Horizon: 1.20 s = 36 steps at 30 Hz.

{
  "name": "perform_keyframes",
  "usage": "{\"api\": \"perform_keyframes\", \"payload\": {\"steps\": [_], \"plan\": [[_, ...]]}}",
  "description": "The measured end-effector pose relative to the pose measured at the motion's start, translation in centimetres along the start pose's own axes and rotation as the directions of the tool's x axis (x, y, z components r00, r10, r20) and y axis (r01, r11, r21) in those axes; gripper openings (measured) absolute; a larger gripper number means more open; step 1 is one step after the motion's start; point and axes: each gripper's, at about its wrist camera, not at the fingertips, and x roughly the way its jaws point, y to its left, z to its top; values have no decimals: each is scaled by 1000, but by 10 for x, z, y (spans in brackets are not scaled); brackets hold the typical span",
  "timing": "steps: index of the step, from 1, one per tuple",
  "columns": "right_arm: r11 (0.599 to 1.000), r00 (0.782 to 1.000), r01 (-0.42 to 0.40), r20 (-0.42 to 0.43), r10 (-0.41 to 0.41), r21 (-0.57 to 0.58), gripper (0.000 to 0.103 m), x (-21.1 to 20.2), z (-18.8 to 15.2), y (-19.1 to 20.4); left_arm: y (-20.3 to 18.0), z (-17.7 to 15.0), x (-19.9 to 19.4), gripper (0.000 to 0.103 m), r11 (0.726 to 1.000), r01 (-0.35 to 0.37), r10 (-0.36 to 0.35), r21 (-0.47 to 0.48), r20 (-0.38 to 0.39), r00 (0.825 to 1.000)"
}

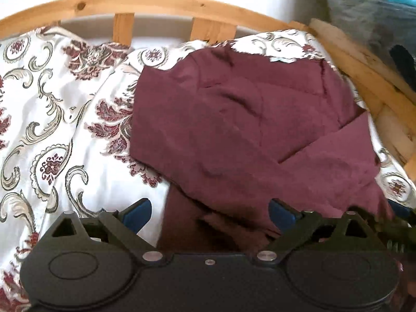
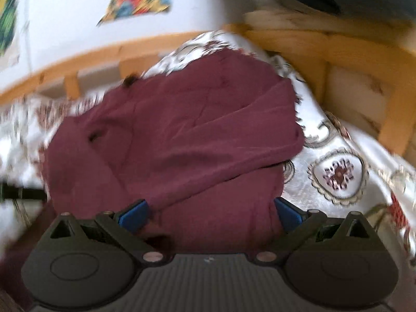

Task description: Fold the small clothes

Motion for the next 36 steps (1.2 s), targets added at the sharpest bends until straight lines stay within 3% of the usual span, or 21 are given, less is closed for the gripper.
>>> {"api": "perform_keyframes", "payload": {"steps": [3, 6, 9, 12, 16, 20, 24, 27, 29, 31, 33, 36], "plan": [[998, 1000, 12, 1, -12, -58, 103, -1, -2, 8, 3, 5, 17, 97, 1000, -26, 26, 2, -49, 998], [988, 999, 53, 3, -54, -143, 103, -2, -3, 17, 1, -2, 31, 97, 995, -62, 70, 78, -106, 992], [965, 995, 98, 38, -91, -244, 103, -7, -4, 28, 0, -13, 33, 97, 986, -83, 99, 145, -105, 990], [952, 987, 140, 109, -114, -272, 103, -15, -1, 35, 0, -18, 29, 97, 980, -82, 100, 179, -92, 991], [961, 994, 27, 108, 3, -274, 103, -18, 0, 40, 2, -18, 29, 97, 978, -79, 98, 193, -92, 991], [967, 998, -33, 51, 47, -254, 102, -9, -4, 45, 2, -19, 30, 98, 977, -84, 104, 193, -91, 990], [970, 997, -81, -5, 82, -229, 93, -1, -7, 46, 0, -21, 30, 99, 976, -94, 113, 198, -86, 990], [965, 997, -82, -15, 80, -250, 76, 0, -11, 50, 1, -21, 30, 100, 977, -92, 111, 193, -91, 990], [964, 995, -100, -19, 99, -245, 55, 0, -12, 53, 3, -21, 30, 100, 978, -91, 110, 189, -93, 990], [961, 991, -136, -31, 132, -239, 28, 0, -12, 56, 3, -22, 31, 101, 978, -92, 111, 186, -94, 989], [957, 991, -130, -24, 128, -260, 18, -1, -14, 62, 4, -22, 31, 101, 979, -92, 111, 183, -96, 989], [950, 995, -96, -14, 96, -296, 13, -1, -14, 67, 7, -19, 32, 101, 985, -81, 98, 155, -112, 989]]}}
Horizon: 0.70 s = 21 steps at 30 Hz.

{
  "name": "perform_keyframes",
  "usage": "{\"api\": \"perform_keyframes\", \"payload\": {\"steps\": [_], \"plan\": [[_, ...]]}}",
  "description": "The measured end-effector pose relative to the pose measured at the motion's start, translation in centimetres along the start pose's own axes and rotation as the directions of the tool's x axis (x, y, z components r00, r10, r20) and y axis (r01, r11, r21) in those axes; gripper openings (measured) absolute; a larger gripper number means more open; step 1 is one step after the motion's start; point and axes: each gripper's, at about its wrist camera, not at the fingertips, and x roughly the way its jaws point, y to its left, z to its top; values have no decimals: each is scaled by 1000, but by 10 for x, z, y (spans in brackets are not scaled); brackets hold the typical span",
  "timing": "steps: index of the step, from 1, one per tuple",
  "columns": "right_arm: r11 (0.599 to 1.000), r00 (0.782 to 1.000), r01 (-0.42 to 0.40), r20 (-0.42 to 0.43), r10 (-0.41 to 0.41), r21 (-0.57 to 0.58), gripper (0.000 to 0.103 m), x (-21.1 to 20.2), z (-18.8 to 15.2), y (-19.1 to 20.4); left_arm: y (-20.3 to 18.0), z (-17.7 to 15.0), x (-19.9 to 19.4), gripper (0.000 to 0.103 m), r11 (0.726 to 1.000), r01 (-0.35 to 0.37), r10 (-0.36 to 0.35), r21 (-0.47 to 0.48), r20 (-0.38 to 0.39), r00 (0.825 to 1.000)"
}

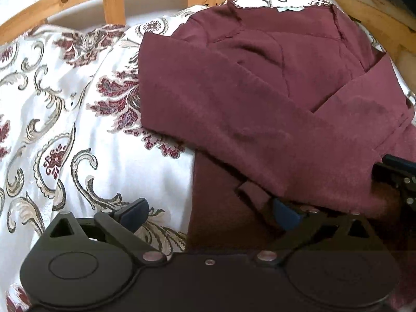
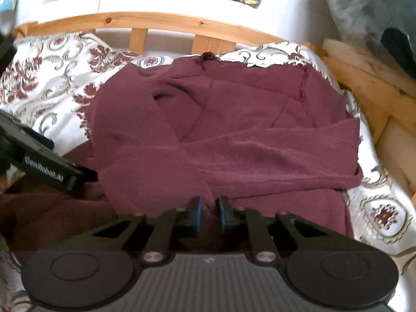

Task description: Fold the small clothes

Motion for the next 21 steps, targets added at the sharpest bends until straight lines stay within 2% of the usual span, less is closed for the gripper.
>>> {"api": "perform_keyframes", "payload": {"steps": [5, 7, 9, 11, 12, 13, 14, 16, 18, 21], "plan": [[998, 1000, -19, -19, 20, 61, 17, 3, -2, -12, 20, 6, -3, 100, 996, 38, -40, -85, -23, 999], [996, 999, -32, -10, 33, 82, 38, 0, -2, -18, 31, 8, -10, 100, 991, 63, -65, -114, -9, 998], [995, 999, -32, 6, 32, 96, 52, -5, -1, -24, 41, 10, -20, 100, 988, 88, -87, -124, 18, 996], [993, 999, -30, 15, 28, 110, 60, -9, 1, -29, 49, 11, -30, 100, 987, 107, -103, -120, 38, 994], [993, 999, -30, 17, 28, 117, 69, -11, 2, -31, 54, 12, -36, 100, 986, 118, -113, -118, 50, 992], [991, 999, -32, 19, 30, 128, 78, -13, 3, -34, 57, 11, -40, 101, 985, 128, -122, -112, 60, 991], [989, 999, -37, 24, 34, 141, 82, -15, 5, -37, 61, 10, -47, 101, 985, 142, -135, -99, 72, 988], [984, 998, -50, 34, 45, 172, 96, -20, 8, -43, 65, 7, -58, 102, 986, 156, -150, -59, 92, 984], [978, 998, -59, 44, 51, 200, 103, -26, 9, -47, 67, 0, -69, 102, 987, 163, -162, 5, 106, 981], [969, 999, -41, 37, 33, 244, 103, -33, 1, -49, 68, -15, -79, 102, 982, 168, -177, 91, 101, 979]]}}
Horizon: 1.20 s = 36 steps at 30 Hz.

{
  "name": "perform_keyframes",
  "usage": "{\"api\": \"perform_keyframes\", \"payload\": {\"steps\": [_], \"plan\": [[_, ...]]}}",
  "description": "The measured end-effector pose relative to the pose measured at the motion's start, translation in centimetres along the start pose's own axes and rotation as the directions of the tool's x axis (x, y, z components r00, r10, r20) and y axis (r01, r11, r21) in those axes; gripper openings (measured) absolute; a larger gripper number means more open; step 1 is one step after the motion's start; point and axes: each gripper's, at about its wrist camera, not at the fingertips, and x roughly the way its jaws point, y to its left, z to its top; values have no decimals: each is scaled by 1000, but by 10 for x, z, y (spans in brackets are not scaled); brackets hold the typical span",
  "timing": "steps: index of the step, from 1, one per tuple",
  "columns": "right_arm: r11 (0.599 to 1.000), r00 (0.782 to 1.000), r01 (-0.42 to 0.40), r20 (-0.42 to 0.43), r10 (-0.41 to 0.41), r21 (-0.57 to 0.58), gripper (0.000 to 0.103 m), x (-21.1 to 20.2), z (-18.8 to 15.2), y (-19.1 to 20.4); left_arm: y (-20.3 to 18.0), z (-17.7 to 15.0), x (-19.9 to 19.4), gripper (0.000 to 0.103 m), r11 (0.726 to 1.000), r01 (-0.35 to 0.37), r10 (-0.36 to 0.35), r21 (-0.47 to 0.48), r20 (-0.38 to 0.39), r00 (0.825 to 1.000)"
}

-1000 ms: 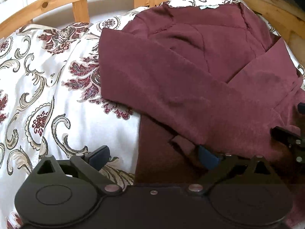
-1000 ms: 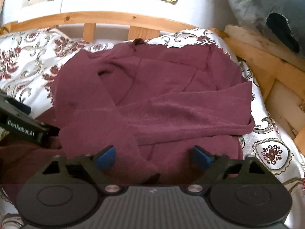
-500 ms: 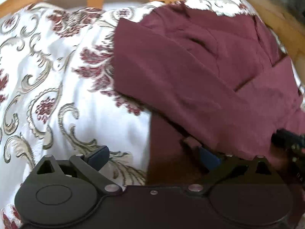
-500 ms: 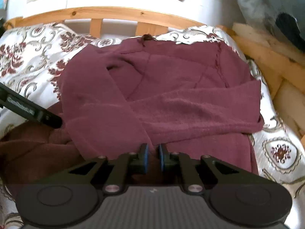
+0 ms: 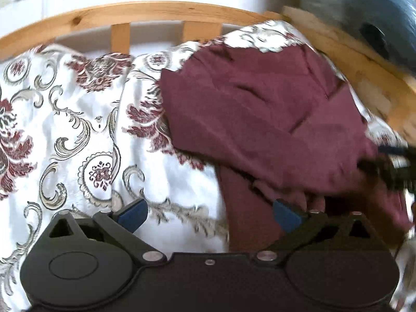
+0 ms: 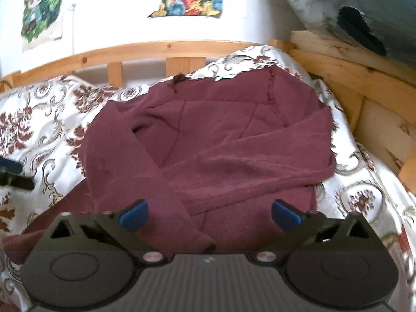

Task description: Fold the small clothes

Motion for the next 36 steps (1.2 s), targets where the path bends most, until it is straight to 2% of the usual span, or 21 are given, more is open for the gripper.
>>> {"api": "perform_keyframes", "payload": {"steps": [3, 7, 12, 15, 16, 17, 19, 23, 26, 27, 29, 31, 32, 33, 34, 36], "plan": [[999, 999, 38, -9, -38, 6, 103, -13, -11, -1, -3, -14, -9, 102, 997, 29, -29, 77, -7, 1000], [992, 994, 107, 23, -106, -74, 103, -44, -25, 4, -11, -33, -25, 102, 978, 71, -71, 197, -7, 997], [975, 986, 167, 13, -167, -147, 103, -76, -44, 11, -28, -52, -36, 102, 921, 150, -144, 359, -45, 989], [944, 972, 232, 35, -231, -236, 103, -88, -52, 19, -38, -62, -35, 102, 884, 168, -151, 436, -73, 986], [924, 963, 270, 61, -264, -271, 103, -91, -54, 22, -42, -66, -32, 102, 871, 157, -138, 465, -75, 988], [904, 953, 304, 84, -292, -301, 103, -93, -56, 24, -47, -69, -27, 102, 857, 119, -97, 502, -71, 993], [887, 944, 329, 89, -317, -324, 103, -91, -58, 25, -52, -72, -18, 101, 840, 62, -31, 540, -66, 997], [895, 951, 305, 48, -307, -326, 103, -80, -59, 22, -56, -73, -2, 99, 838, -11, 51, 545, -57, 997], [889, 953, 293, 36, -300, -352, 103, -73, -61, 23, -57, -70, 2, 97, 837, -47, 76, 546, -30, 997], [889, 957, 280, 30, -289, -361, 103, -72, -62, 24, -58, -70, 2, 93, 836, -62, 84, 545, -16, 996], [889, 969, 233, 18, -247, -393, 103, -72, -64, 24, -61, -70, -1, 79, 826, -93, 96, 555, 24, 995], [877, 985, 158, 18, -169, -453, 103, -77, -68, 24, -66, -71, -4, 47, 807, -125, 106, 577, 67, 992], [865, 991, 126, 20, -133, -485, 103, -80, -70, 24, -67, -69, -7, 39, 809, -127, 99, 574, 80, 992], [853, 994, 104, 19, -111, -512, 103, -83, -72, 24, -66, -65, -10, 25, 822, -110, 76, 559, 83, 994], [843, 995, 88, 14, -96, -530, 103, -85, -75, 24, -65, -61, -14, 16, 839, -90, 51, 536, 87, 995], [840, 999, 35, -10, -48, -542, 103, -89, -77, 25, -65, -54, -19, 12, 858, -78, 24, 507, 113, 993]]}}
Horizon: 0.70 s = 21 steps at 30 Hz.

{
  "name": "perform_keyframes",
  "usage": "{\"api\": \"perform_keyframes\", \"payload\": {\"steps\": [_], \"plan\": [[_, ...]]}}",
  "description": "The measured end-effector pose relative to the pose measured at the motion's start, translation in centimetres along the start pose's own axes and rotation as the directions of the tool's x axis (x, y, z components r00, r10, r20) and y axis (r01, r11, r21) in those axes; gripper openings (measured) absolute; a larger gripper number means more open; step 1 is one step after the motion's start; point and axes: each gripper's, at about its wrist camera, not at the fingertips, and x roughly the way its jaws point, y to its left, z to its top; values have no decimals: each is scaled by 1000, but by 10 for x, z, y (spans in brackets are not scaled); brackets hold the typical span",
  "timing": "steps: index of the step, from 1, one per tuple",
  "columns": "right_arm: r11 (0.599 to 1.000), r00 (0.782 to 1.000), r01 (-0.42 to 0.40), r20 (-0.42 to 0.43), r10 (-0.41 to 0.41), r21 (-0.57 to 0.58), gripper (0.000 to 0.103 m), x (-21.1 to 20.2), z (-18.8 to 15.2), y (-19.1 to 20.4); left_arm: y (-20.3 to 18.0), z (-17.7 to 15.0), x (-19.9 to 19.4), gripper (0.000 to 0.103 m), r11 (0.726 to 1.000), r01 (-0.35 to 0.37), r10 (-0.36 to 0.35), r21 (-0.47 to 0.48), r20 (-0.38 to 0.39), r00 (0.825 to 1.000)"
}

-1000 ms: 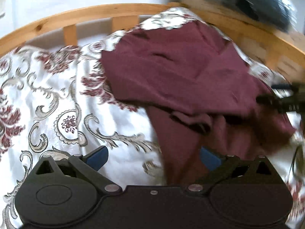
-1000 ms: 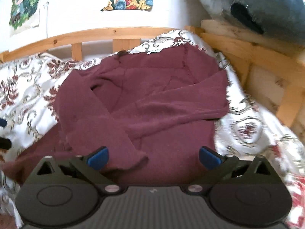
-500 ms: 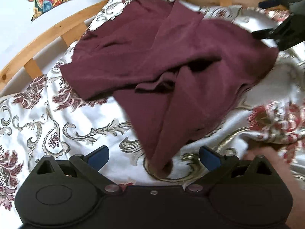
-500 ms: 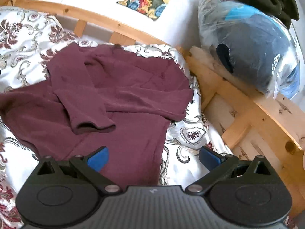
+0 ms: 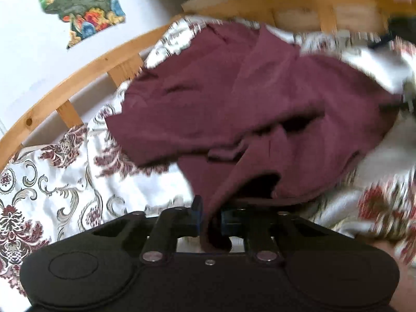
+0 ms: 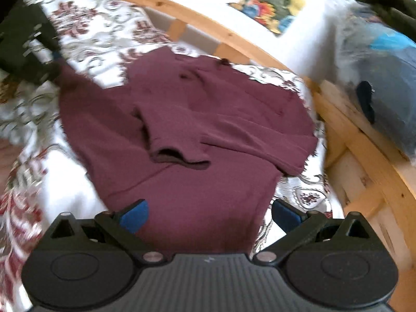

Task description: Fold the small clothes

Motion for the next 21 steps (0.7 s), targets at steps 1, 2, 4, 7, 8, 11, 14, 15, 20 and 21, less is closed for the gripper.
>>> {"api": "perform_keyframes", "payload": {"steps": [1, 2, 4, 7, 8, 11, 14, 15, 20, 21], "plan": [[999, 999, -33, -6, 33, -10, 103, -1, 0, 1, 1, 4, -2, 9, 1000, -5, 5, -4, 15, 1000], [998, 998, -53, -20, 53, -28, 103, 0, 0, 3, 3, 8, -3, 9, 1000, -8, 8, -5, 27, 1000], [993, 996, -64, -67, 57, -95, 97, 1, 1, 12, 6, 17, -4, 8, 1000, -11, 12, -12, 45, 999], [979, 990, -55, -137, 28, -197, 86, 7, -4, 23, 9, 26, -6, 8, 1000, -11, 13, -27, 67, 998], [977, 988, -45, -151, 14, -210, 86, 8, -7, 26, 10, 28, -6, 8, 1000, -11, 13, -29, 72, 997], [977, 982, 3, -182, -43, -211, 85, 13, -13, 24, 12, 31, -9, 7, 999, -21, 23, -28, 85, 996], [959, 970, 85, -196, -142, -272, 78, 17, -17, 27, 13, 31, -12, 7, 999, -16, 19, -31, 86, 996], [950, 966, 99, -199, -163, -295, 66, 17, -19, 28, 13, 30, -14, 7, 999, -16, 18, -30, 86, 996], [955, 964, 84, -219, -150, -284, 16, 15, -19, 24, 7, 16, -23, 6, 1000, -21, 23, -23, 84, 996], [953, 965, 90, -211, -156, -290, 14, 10, -17, 24, 6, 13, -26, 6, 1000, -23, 24, -19, 86, 996]]}}
